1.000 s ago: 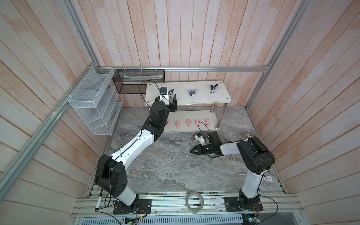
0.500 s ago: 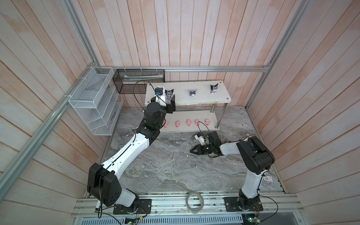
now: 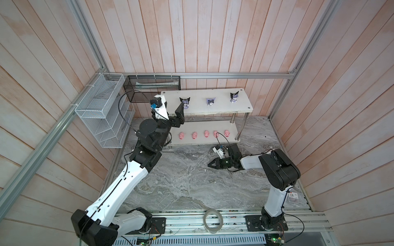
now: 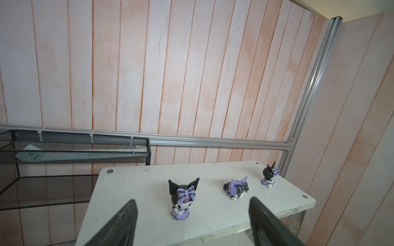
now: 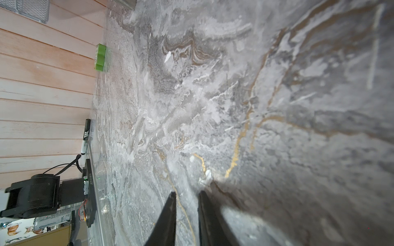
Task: Organize plastic toys on shelves
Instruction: Reset both arms
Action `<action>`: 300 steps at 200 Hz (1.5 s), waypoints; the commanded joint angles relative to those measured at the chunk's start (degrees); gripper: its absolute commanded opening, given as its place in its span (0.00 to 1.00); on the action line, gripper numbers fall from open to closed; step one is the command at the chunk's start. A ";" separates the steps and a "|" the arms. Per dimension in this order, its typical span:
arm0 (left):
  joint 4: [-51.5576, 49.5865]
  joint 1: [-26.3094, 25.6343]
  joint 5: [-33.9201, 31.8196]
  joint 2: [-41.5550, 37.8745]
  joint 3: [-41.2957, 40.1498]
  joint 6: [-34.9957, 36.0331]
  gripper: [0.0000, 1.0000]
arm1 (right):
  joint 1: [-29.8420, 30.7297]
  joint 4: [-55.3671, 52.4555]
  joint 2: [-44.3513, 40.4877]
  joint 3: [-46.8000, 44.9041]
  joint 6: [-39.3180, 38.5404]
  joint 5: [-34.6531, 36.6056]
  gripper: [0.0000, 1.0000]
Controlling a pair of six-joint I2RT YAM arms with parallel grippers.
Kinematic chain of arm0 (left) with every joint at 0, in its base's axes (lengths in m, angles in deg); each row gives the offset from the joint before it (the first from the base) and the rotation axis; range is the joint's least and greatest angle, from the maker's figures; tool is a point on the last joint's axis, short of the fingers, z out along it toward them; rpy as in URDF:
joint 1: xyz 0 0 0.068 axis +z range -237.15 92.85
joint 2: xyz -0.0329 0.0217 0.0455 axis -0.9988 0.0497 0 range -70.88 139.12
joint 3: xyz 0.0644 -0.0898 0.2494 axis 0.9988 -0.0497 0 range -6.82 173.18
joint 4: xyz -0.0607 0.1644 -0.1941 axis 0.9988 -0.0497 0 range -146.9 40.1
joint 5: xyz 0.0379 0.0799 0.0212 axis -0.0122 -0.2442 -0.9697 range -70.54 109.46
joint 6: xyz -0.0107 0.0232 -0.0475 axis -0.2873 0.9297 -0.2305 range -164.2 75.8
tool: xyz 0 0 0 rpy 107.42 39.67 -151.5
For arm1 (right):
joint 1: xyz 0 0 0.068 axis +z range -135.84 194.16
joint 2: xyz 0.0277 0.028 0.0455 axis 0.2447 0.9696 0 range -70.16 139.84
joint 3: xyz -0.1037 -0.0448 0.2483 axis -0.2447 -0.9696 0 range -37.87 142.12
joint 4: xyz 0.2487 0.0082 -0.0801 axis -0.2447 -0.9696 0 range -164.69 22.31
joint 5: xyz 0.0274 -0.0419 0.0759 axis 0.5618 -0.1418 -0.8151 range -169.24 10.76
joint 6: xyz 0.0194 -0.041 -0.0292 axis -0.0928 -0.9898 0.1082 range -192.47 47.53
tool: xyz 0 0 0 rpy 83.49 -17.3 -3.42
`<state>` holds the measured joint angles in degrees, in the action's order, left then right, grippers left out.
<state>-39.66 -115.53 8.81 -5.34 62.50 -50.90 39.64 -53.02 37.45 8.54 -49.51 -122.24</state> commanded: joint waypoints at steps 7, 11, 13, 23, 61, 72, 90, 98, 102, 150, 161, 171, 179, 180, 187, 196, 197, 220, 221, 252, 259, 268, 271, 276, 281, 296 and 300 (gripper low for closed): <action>-5.07 0.82 -5.59 -6.01 -5.51 1.84 0.82 | 0.04 -6.60 -3.64 -3.52 0.55 4.97 0.21; -5.25 0.95 -6.43 -6.93 -6.60 1.95 0.83 | -0.07 -7.10 -4.69 -3.87 0.45 5.26 0.21; -5.30 1.07 -6.87 -7.20 -7.14 1.95 0.83 | -0.20 -7.40 -5.22 -4.05 0.43 5.46 0.21; -5.41 1.52 -8.76 -9.45 -10.06 1.95 0.83 | -1.04 -9.08 -8.17 -4.84 0.19 6.87 0.21; -0.86 3.86 -13.10 -15.29 -21.46 1.79 0.85 | -6.71 -14.45 -22.09 -7.51 -0.25 11.63 0.21; 0.25 5.30 -12.99 -15.96 -24.14 1.27 0.85 | -8.02 -15.50 -26.15 -7.81 -0.60 13.47 0.21; 2.95 7.87 -12.52 -15.89 -28.29 -0.55 0.86 | -9.48 -16.03 -32.65 -8.44 -1.06 17.43 0.19; 4.43 9.23 -11.92 -15.62 -29.92 -1.61 0.86 | -10.17 -15.42 -35.29 -9.10 -1.06 19.46 0.18; 5.12 9.89 -11.66 -15.49 -30.71 -2.08 0.86 | -10.44 -15.09 -36.52 -9.49 -0.76 20.79 0.17; 17.63 16.72 -9.50 -11.18 -39.39 -3.37 0.87 | -16.51 -4.23 -50.02 -18.08 3.43 32.98 0.17; 20.41 17.46 -11.05 -9.43 -41.03 -2.11 0.87 | -17.14 -2.71 -52.44 -19.28 3.50 35.67 0.19; 21.92 18.06 -11.66 -7.68 -42.16 -1.29 0.87 | -17.45 -1.77 -54.50 -20.01 3.37 38.43 0.21; 23.50 18.82 -11.73 -6.34 -43.24 -0.78 0.87 | -17.56 -1.35 -55.92 -20.28 2.91 40.47 0.22; 23.68 18.99 -11.74 -6.23 -43.36 -0.78 0.87 | -17.56 -1.24 -56.10 -20.29 2.81 40.73 0.23; 24.90 20.03 -11.11 -5.51 -44.29 -1.01 0.87 | -17.56 -0.84 -57.20 -20.64 2.42 42.42 0.25; 27.08 21.19 -9.71 -4.82 -45.87 -0.96 0.88 | -17.73 -0.78 -58.18 -20.81 1.90 44.71 0.28; 27.36 21.36 -9.59 -4.77 -46.08 -0.95 0.88 | -17.78 -0.74 -58.24 -20.78 1.91 45.00 0.28; 31.18 22.89 -7.98 -2.88 -48.86 1.75 0.89 | -18.33 0.24 -59.19 -21.36 0.56 48.53 0.32; 31.21 22.91 -7.98 -2.75 -48.90 1.85 0.89 | -18.33 0.24 -59.19 -21.36 0.56 48.53 0.32; 35.59 23.50 -6.16 1.30 -50.95 5.55 0.92 | -18.96 2.71 -57.40 -22.18 -1.65 51.88 0.34; 37.09 23.63 -5.79 2.65 -51.27 5.90 0.93 | -19.06 3.65 -56.77 -22.48 -2.01 52.56 0.35; 39.57 24.10 -5.49 4.56 -51.75 5.54 0.94 | -19.23 4.86 -55.72 -22.80 -2.50 53.46 0.35; 40.55 24.36 -5.07 5.34 -51.91 5.40 0.94 | -19.23 5.28 -55.35 -22.92 -2.64 53.67 0.35; 41.96 24.69 -4.16 6.59 -52.14 5.08 0.94 | -19.29 6.18 -54.77 -23.05 -2.88 54.04 0.35; 43.32 24.86 -3.10 7.78 -52.25 5.44 0.95 | -19.31 7.12 -54.20 -23.20 -3.27 54.26 0.35; 41.05 25.20 -3.09 9.92 -50.58 5.93 0.96 | -19.46 10.98 -52.50 -24.25 -4.33 55.35 0.35; 39.92 25.34 -2.87 10.19 -50.16 5.63 0.96 | -19.49 12.06 -52.08 -24.69 -4.60 55.71 0.35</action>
<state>-1.70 -90.94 3.37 2.46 11.37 -46.51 20.58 -48.23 -16.54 -14.54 -51.48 -70.42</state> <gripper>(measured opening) 0.956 0.353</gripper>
